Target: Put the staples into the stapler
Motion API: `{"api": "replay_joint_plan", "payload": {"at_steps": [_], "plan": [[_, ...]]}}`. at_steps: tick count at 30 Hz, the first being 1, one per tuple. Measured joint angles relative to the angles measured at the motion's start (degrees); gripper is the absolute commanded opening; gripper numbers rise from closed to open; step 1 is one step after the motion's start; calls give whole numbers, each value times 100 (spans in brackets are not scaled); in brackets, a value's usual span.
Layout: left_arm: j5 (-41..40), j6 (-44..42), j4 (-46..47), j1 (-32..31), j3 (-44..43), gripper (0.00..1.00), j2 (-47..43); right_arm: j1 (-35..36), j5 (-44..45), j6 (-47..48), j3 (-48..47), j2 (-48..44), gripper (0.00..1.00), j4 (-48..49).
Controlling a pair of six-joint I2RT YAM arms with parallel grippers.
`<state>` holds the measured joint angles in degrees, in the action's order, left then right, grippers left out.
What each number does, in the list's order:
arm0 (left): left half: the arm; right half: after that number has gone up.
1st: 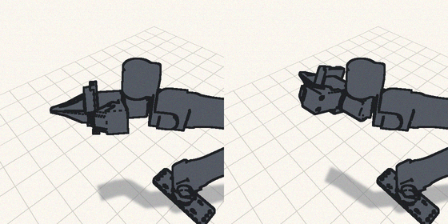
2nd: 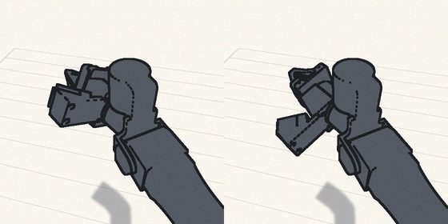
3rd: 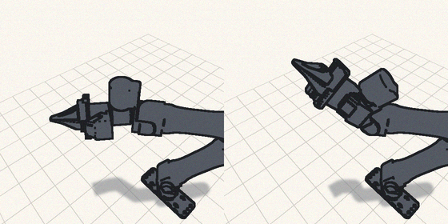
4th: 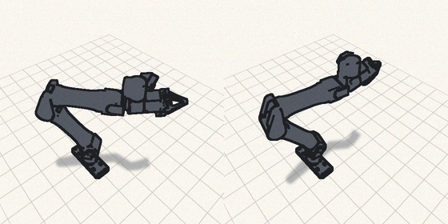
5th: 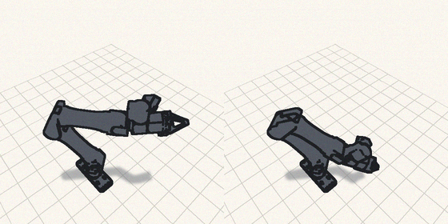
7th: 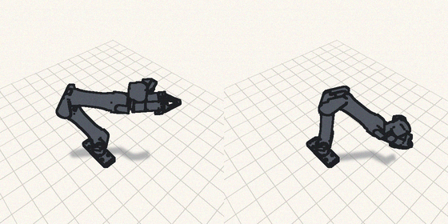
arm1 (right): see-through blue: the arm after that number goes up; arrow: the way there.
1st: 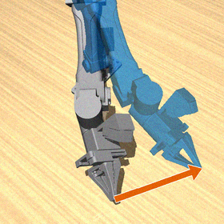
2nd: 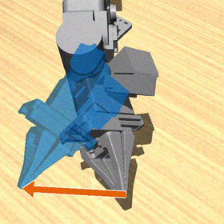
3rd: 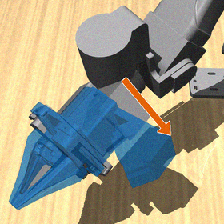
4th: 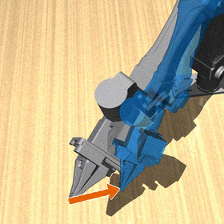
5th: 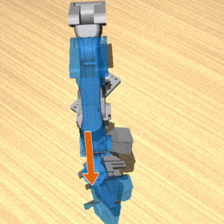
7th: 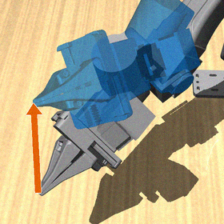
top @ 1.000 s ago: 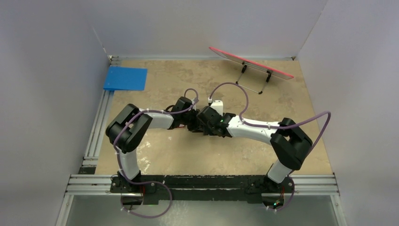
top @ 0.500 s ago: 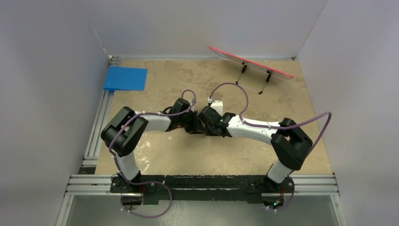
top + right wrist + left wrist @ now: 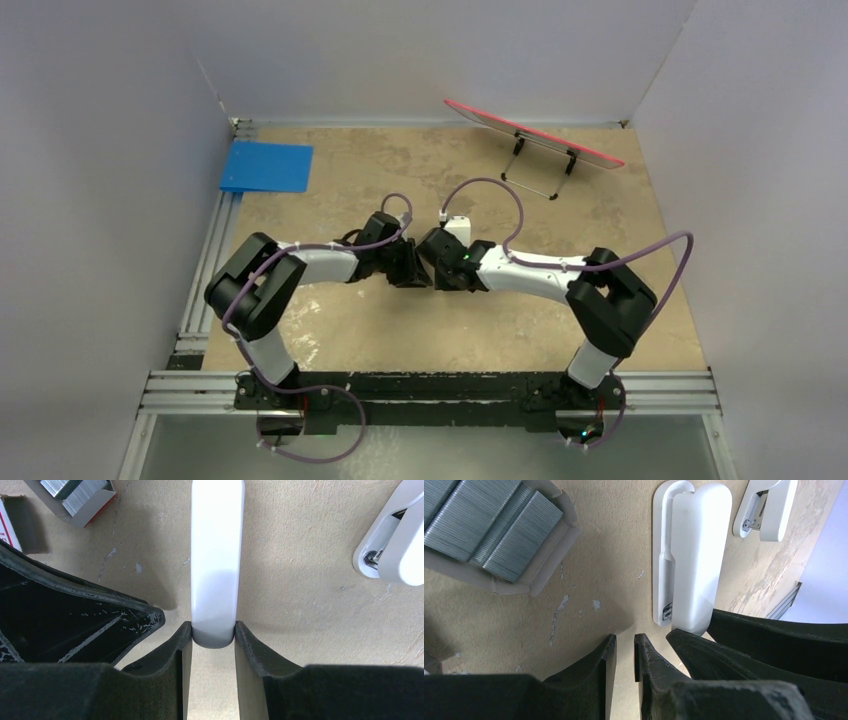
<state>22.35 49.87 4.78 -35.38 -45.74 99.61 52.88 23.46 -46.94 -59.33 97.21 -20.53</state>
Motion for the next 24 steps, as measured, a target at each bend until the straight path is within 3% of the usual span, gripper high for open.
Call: {"api": "replay_joint_plan", "payload": {"at_steps": [4,13,20,24], "plan": [[-42,0,-22,0,28,19,-44,7,28,-4,-7,22,29,-4],[-367,-50,-348,0,68,24,-503,-7,192,-70,-271,-61,64,-254],[-868,-229,-927,0,63,30,-1067,-122,623,-66,-612,-713,71,-365],[-1228,-358,-1427,0,44,40,-1738,-142,1099,-55,-616,-1261,76,-437]]}}
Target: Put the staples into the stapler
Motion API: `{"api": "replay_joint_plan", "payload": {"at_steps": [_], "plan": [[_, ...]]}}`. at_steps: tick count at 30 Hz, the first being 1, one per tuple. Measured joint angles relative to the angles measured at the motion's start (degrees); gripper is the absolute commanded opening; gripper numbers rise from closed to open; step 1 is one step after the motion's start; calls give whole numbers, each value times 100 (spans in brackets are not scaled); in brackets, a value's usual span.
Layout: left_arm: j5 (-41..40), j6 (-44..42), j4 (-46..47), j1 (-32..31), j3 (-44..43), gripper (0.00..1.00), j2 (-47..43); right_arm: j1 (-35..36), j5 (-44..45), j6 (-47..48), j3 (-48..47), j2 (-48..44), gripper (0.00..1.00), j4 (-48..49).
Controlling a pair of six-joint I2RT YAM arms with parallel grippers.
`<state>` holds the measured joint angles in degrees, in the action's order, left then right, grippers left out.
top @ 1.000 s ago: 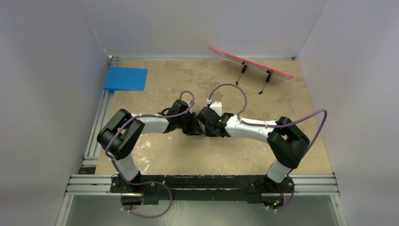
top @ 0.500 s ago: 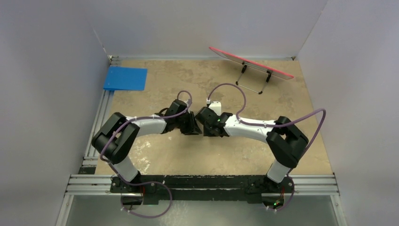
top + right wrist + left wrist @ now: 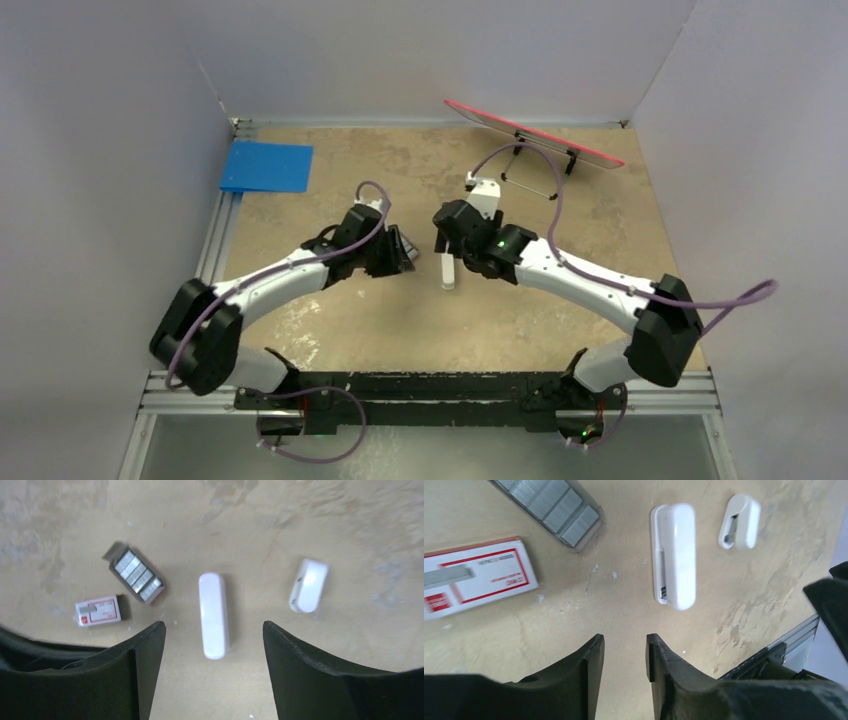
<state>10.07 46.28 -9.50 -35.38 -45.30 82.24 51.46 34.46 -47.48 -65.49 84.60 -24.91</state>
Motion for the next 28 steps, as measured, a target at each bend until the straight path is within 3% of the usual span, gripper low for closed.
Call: {"api": "replay_joint_plan", "payload": {"at_steps": [4,7,11,18,28], "plan": [[-509,-254,-669,0,-199,59,-999,-4,684,114,0,-649,84,-138],[-949,-562,-1134,0,-474,67,-1987,-4,1167,264,4,-1215,88,-197],[-1467,-1060,-1696,0,-994,71,-3038,-7,1663,557,24,-2199,98,-138],[-2079,-2017,-2389,0,-1860,73,-3969,-11,2251,1132,151,-3654,99,271],[-2472,-2319,-3091,0,-2396,78,-4511,-15,2575,1331,-278,-3659,99,256]]}}
